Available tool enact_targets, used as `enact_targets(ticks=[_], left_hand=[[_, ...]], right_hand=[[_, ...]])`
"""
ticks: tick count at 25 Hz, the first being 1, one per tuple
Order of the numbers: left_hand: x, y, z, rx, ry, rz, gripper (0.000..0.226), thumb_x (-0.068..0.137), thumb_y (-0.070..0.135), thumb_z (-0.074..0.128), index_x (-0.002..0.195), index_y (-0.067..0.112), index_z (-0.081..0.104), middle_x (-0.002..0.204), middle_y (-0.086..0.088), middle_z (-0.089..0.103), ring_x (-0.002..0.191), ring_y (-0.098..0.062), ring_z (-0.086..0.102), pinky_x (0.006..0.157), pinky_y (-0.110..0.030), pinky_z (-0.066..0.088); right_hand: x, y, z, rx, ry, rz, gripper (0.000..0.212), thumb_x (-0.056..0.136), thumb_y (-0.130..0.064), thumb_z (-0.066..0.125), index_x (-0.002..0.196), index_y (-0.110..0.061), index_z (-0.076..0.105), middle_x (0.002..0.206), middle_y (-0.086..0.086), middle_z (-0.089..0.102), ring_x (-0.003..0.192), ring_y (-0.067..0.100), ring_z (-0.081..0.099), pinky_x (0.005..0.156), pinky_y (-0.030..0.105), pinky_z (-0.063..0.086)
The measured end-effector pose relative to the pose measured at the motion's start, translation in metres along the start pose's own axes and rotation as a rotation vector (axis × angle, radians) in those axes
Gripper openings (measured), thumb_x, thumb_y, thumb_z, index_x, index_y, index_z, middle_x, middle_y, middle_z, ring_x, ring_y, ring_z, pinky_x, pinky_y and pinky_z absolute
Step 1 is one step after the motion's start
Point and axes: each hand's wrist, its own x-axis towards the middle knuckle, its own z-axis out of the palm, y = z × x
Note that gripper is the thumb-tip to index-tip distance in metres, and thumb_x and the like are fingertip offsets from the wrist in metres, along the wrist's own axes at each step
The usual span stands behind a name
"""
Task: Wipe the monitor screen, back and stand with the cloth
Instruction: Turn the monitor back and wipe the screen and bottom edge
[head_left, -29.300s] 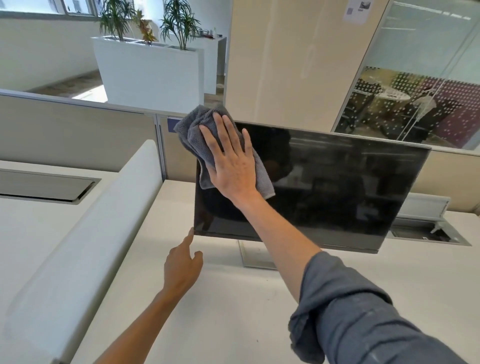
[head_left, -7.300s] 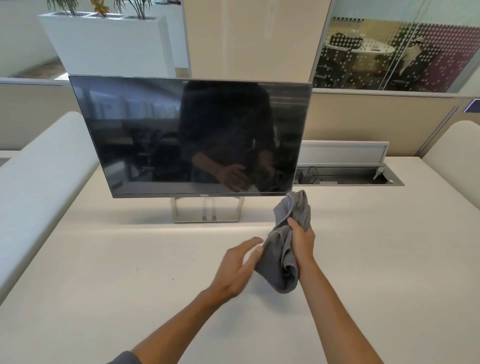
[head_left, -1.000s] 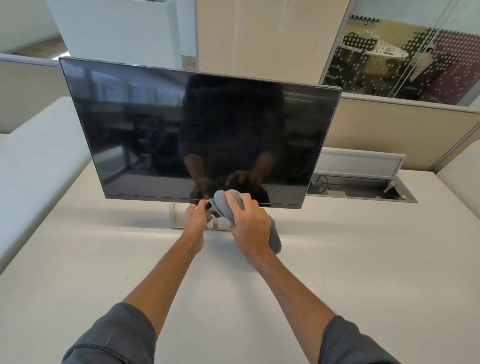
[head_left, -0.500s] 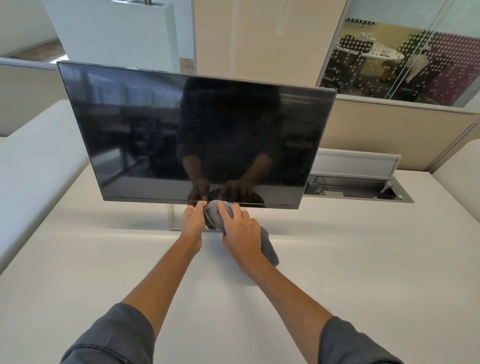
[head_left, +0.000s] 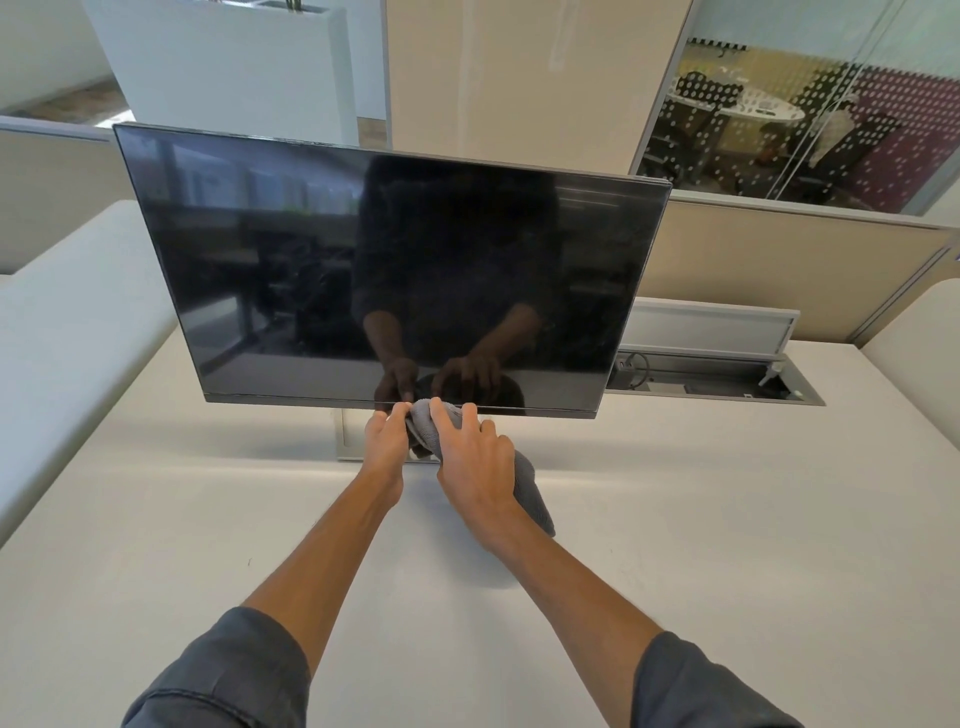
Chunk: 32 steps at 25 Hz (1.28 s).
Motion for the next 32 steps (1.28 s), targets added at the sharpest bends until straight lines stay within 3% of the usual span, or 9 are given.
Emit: enact_targets(ticks=[9,14,19,27,32], left_hand=[[0.004,0.0,0.0,-0.052,0.009,-0.023,0.033,0.1,0.03,0.044,0.114,0.002,0.053,0.111,-0.015,0.061,0.104,-0.024,0.058,0.104,-0.042,0.044],[0.005,0.0,0.002,-0.039,0.034,-0.044,0.033,0.1,0.032,0.044,0.12,0.007,0.052,0.118,-0.012,0.06,0.112,-0.028,0.057,0.091,-0.034,0.044],[0.005,0.001,0.003,-0.029,0.03,-0.049,0.035,0.101,0.032,0.041,0.124,0.007,0.05,0.122,-0.011,0.059,0.114,-0.027,0.056,0.094,-0.034,0.042],[0.0,0.002,0.002,-0.022,0.021,-0.007,0.034,0.102,0.034,0.038,0.123,0.009,0.05,0.118,-0.009,0.06,0.108,-0.024,0.059,0.096,-0.031,0.046],[0.006,-0.001,-0.001,-0.002,0.015,-0.035,0.034,0.1,0.033,0.044,0.118,0.007,0.054,0.117,-0.012,0.062,0.111,-0.028,0.058,0.098,-0.037,0.044]], right_hand=[[-0.003,0.025,-0.011,-0.041,-0.059,0.041,0.073,0.095,-0.038,0.056,0.152,-0.031,0.01,0.149,0.014,0.034,0.121,0.031,0.051,0.094,0.036,0.048],[-0.008,0.054,-0.018,0.016,-0.065,0.125,0.068,0.095,-0.039,0.054,0.15,-0.031,0.015,0.147,0.01,0.037,0.119,0.028,0.052,0.095,0.035,0.047],[-0.007,0.04,-0.019,0.132,-0.046,0.201,0.062,0.095,-0.039,0.054,0.147,-0.027,0.022,0.14,0.005,0.043,0.114,0.024,0.055,0.096,0.031,0.045],[0.004,0.001,-0.021,0.112,-0.048,0.07,0.062,0.093,-0.039,0.059,0.145,-0.025,0.028,0.141,0.007,0.043,0.116,0.026,0.054,0.095,0.031,0.046],[-0.003,0.034,-0.015,0.007,-0.02,0.027,0.058,0.094,-0.037,0.056,0.144,-0.028,0.027,0.139,0.009,0.044,0.11,0.027,0.056,0.087,0.032,0.051]])
